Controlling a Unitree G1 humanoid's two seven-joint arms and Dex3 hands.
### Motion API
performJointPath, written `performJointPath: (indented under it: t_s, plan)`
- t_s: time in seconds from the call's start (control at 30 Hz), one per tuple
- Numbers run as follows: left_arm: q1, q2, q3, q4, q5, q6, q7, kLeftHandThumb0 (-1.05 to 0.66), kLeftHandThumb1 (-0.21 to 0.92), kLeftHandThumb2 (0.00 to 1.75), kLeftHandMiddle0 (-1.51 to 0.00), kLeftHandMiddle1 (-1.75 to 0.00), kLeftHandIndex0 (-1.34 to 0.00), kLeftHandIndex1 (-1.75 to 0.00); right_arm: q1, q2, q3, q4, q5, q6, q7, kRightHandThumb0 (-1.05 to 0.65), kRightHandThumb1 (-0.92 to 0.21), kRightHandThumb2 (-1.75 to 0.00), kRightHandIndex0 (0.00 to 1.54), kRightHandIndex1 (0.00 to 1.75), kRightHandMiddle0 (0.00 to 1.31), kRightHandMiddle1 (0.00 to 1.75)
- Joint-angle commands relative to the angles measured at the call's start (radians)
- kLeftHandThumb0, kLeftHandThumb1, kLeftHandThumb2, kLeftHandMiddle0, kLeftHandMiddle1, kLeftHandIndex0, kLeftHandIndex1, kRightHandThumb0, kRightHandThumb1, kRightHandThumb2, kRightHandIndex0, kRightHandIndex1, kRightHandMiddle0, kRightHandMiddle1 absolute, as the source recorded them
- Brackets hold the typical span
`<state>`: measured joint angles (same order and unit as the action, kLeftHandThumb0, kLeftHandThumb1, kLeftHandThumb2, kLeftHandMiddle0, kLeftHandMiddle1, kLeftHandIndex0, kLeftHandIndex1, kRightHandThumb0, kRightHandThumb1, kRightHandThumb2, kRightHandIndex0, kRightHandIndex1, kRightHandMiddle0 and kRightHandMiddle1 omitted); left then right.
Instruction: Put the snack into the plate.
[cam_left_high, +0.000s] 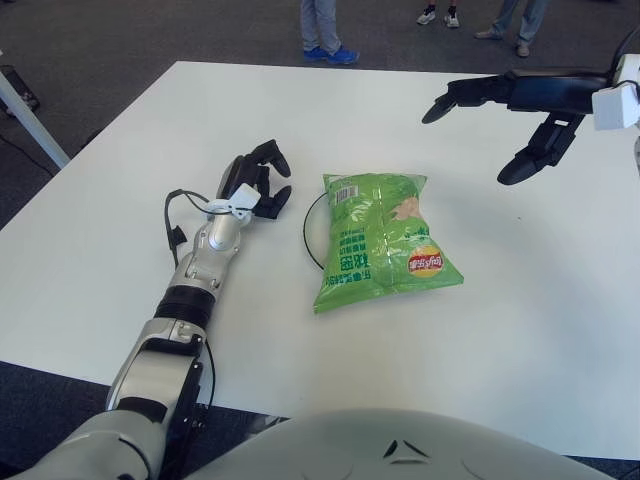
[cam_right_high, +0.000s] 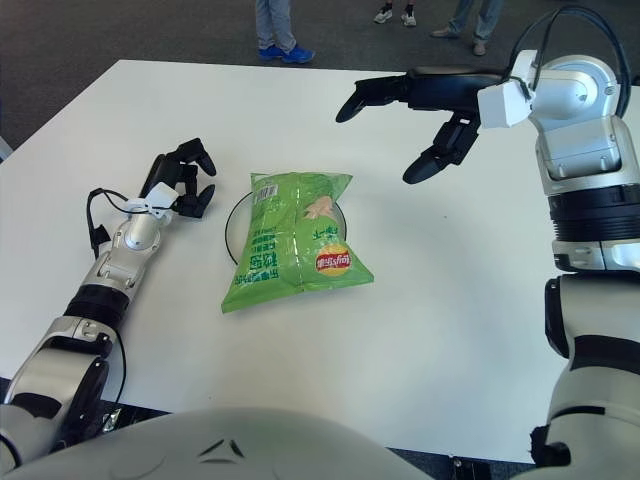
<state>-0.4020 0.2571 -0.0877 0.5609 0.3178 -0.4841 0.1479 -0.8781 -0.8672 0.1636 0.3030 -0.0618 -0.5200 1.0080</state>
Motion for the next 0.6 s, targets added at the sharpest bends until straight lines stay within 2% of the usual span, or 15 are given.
performJointPath:
  t_s: [0.0,0.1,0.23,0.3,0.4,0.57]
  plan:
    - [0.067,-0.023,-0.01,0.059,-0.015,0.004,-0.006,-0.49,0.28,1.36,-1.22,-1.75,-0.64,-1.75,-0.001,0.023,0.008,0.092,-0.085,-0.08,-0.08,-0.92,-0.73,-0.47,0.11,0.08,0.0,0.25]
    - [0.066,-0.024,-0.009,0.061,-0.012,-0.001,0.0,-0.49,0.28,1.36,-1.22,-1.75,-0.64,-1.75,-0.007,0.031,0.007,0.13,-0.119,-0.114,-0.12,-0.94,-0.76,-0.44,0.1,0.07,0.0,0.2]
    - [0.065,-0.024,-0.008,0.063,-0.008,-0.004,0.008,-0.49,0.28,1.36,-1.22,-1.75,-0.64,-1.75,-0.008,0.062,0.018,0.249,-0.191,-0.178,-0.222,-0.96,-0.81,-0.38,0.12,0.06,0.0,0.19]
    - [0.066,-0.023,-0.008,0.061,-0.006,-0.001,0.009,-0.49,0.28,1.36,-1.22,-1.75,-0.64,-1.75,0.042,0.091,-0.005,0.285,-0.189,-0.176,-0.298,-0.95,-0.81,-0.36,0.16,0.07,0.0,0.26]
    - [0.068,-0.024,-0.005,0.058,-0.018,0.006,-0.009,-0.5,0.27,1.36,-1.22,-1.75,-0.65,-1.75,0.092,0.135,-0.046,0.284,-0.183,-0.119,-0.416,-0.92,-0.81,-0.33,0.23,0.11,0.0,0.39]
    - [0.075,-0.026,0.002,0.053,-0.039,0.003,-0.028,-0.49,0.27,1.37,-1.23,-1.75,-0.65,-1.75,0.15,0.163,-0.084,0.244,-0.164,-0.032,-0.504,-0.85,-0.82,-0.32,0.3,0.17,0.0,0.52]
